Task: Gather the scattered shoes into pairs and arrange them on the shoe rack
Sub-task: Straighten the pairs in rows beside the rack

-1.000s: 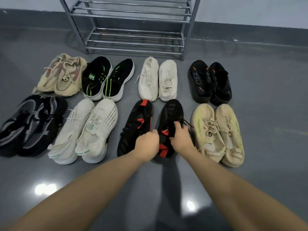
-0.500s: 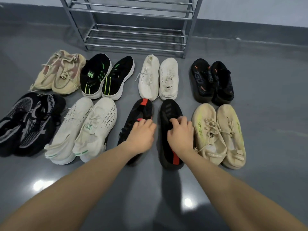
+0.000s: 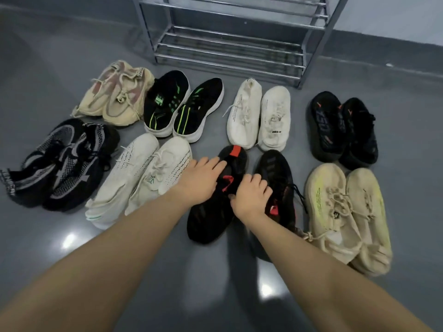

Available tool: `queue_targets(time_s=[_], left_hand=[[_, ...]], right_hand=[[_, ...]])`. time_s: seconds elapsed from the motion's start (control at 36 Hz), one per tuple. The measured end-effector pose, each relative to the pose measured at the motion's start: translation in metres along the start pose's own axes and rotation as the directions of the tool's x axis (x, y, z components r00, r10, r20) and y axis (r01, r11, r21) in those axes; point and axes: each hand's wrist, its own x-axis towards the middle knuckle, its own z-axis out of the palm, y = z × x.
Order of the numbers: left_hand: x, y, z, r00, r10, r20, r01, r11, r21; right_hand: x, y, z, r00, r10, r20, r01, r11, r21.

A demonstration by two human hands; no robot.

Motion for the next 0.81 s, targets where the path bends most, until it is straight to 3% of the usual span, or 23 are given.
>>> queue_targets(time_s=[0.14, 0.28, 0.42, 0.58, 0.81], left_hand=[[0.0, -0.004, -0.001, 0.997, -0.023, -0.077, 0.021, 1.0, -0.021], [0.0, -0.016, -0.006, 0.969, 0.04, -0.245, -0.033, 0.999, 0.032], [-0.001, -0.018, -0.016, 0.959, 0.1, -0.264, -0.073, 0.991, 0.11], [-0.008, -0.026, -0.033, 0.933, 0.201, -0.297, -0.128, 0.96, 0.249], [-0.034, -0.009, -0.048, 0.968, 0.094, -0.234, -0.066, 0.99, 0.125]], right_hand=[[0.002, -0.002, -0.002, 0.997, 0.06, 0.054, -0.07, 0.978, 0.197], [-0.002, -0.011, -0.015, 0.999, 0.029, -0.03, -0.017, 0.937, 0.35], [-0.009, -0.012, -0.033, 0.979, -0.151, -0.139, 0.177, 0.963, 0.203], [-0.018, -0.014, -0.044, 0.939, -0.244, -0.242, 0.285, 0.946, 0.152], [-0.02, -0.004, -0.055, 0.912, -0.303, -0.276, 0.345, 0.931, 0.117]])
